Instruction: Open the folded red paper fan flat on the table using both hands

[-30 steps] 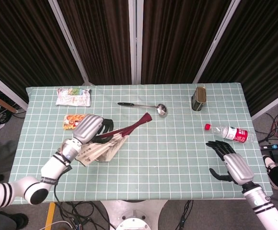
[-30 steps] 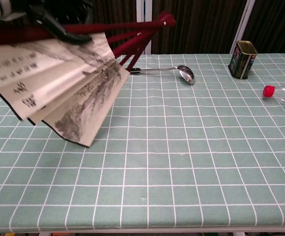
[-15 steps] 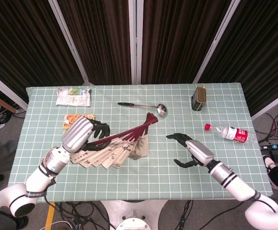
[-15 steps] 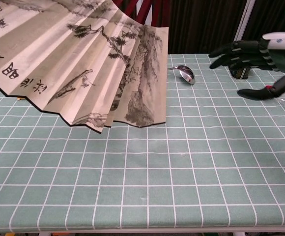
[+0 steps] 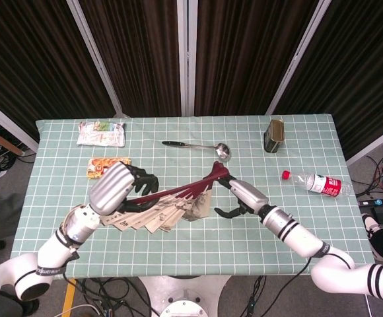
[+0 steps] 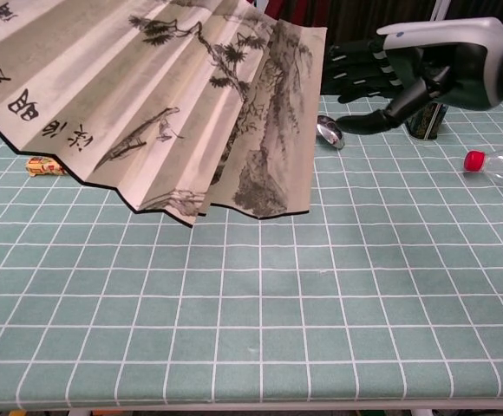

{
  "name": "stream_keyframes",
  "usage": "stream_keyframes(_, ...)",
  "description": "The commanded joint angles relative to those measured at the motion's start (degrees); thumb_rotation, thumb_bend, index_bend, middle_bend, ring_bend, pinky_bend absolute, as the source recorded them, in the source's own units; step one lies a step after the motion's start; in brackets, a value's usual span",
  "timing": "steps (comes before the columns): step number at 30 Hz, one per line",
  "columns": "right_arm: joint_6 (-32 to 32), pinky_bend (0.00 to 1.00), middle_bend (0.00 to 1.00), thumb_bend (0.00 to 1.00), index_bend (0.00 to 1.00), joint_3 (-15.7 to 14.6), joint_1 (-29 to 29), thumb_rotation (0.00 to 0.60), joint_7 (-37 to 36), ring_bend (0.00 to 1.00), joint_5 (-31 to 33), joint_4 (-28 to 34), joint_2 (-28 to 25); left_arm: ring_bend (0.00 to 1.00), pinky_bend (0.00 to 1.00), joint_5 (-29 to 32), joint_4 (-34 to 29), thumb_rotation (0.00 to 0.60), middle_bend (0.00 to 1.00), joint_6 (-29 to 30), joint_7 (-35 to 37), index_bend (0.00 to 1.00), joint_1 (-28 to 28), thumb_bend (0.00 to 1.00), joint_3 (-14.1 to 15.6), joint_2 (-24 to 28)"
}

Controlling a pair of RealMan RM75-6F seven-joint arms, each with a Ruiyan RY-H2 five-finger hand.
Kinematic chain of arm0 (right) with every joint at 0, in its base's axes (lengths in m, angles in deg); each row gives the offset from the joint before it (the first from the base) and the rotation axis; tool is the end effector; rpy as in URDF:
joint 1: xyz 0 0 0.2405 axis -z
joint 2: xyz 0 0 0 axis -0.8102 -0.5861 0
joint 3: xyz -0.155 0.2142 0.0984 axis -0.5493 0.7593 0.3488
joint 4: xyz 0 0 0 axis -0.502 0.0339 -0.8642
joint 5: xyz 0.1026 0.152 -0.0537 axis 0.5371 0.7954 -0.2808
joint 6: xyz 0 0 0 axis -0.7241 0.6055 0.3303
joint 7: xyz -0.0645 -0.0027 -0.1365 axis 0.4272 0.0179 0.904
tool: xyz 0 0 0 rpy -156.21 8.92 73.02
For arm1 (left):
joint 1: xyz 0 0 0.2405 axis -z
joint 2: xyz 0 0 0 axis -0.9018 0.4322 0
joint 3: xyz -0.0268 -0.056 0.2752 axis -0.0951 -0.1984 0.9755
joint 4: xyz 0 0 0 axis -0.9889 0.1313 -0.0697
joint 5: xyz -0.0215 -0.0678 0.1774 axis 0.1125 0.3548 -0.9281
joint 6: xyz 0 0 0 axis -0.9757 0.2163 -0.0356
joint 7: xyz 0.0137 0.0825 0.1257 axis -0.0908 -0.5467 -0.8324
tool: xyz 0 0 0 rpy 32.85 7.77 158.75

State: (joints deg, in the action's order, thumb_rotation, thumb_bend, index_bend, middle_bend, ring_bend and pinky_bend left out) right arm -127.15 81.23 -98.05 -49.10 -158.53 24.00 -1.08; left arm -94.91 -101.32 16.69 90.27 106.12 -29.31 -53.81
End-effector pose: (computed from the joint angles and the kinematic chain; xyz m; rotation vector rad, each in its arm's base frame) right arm -0.1247 -0.3438 0.0706 1.8659 -1.7567 1.2106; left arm -0.0714 0.3087 0.1439 -1.8766 -0.9342 -1.7263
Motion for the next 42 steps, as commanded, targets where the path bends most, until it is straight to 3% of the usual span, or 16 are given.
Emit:
stream_keyframes(1,1.8,0.0,0.13,0.29,0.15,1.0,-1.5,0.6,-1.2,0.0,1.3,-0.1,0.5,0.73,0.82,-0.2,0.1,0.6,0.73,-0.2,-0.1,0.62,0.1,0.35,-0.2,-0.1)
stream_keyframes(7,6.3,0.0,0.13,0.33,0.2,2.4,-4.4,0.6,-4.5,0.0,2.7,-1.3,1.7,0.73,0.82,-0.6,0.2,0.6,0.73,-0.3,-0.2,0.62,0.1,0.35,-0.8,-0.7)
stream_keyframes(11,7.3,0.0,0.15,0.41,0.36,3.0,-5.7,0.6,-5.3,0.0,3.6,-3.3,3.3,0.73,0.82,-0.8,0.9,0.6,0.73,-0.3,-0.4,0.62,0.0,0.35,-0.9,-1.0)
stream_keyframes(15,3.8,0.0,0.22,0.57,0.58,2.5,-5.9,0.6,-0.3,0.01,4.6,-6.2,5.5,0.73,0.81,-1.6,2.6,0.6,0.73,0.0,-1.0,0.62,-0.4,0.35,-0.3,-1.5)
stream_keyframes(19,-2.7,0.0,0.25,0.6,0.65,1.4,-5.0,0.6,8.4,0.01,6.2,-8.3,7.4,0.73,0.8,-3.0,5.7,0.6,0.72,1.1,-2.8,0.62,-1.2,0.35,0.6,-2.5)
stream_keyframes(24,-11.7,0.0,0.26,0.6,0.66,0.6,-3.0,0.6,18.4,0.01,7.0,-9.7,9.8,0.72,0.76,-7.3,12.2,0.6,0.72,4.4,-7.5,0.62,-2.4,0.35,1.9,-5.3)
stream_keyframes(29,-21.8,0.0,0.26,0.6,0.67,0.2,-1.1,0.6,26.9,0.01,3.7,-13.9,13.6,0.7,0.74,-11.9,19.2,0.6,0.71,8.2,-13.6,0.61,-3.0,0.35,2.6,-9.1)
stream_keyframes(42,-38.0,0.0,0.25,0.6,0.65,-1.3,1.8,0.6,37.7,0.01,-4.8,-31.2,25.6,0.7,0.73,-15.7,32.6,0.6,0.7,10.8,-29.0,0.6,-3.9,0.35,3.5,-16.2)
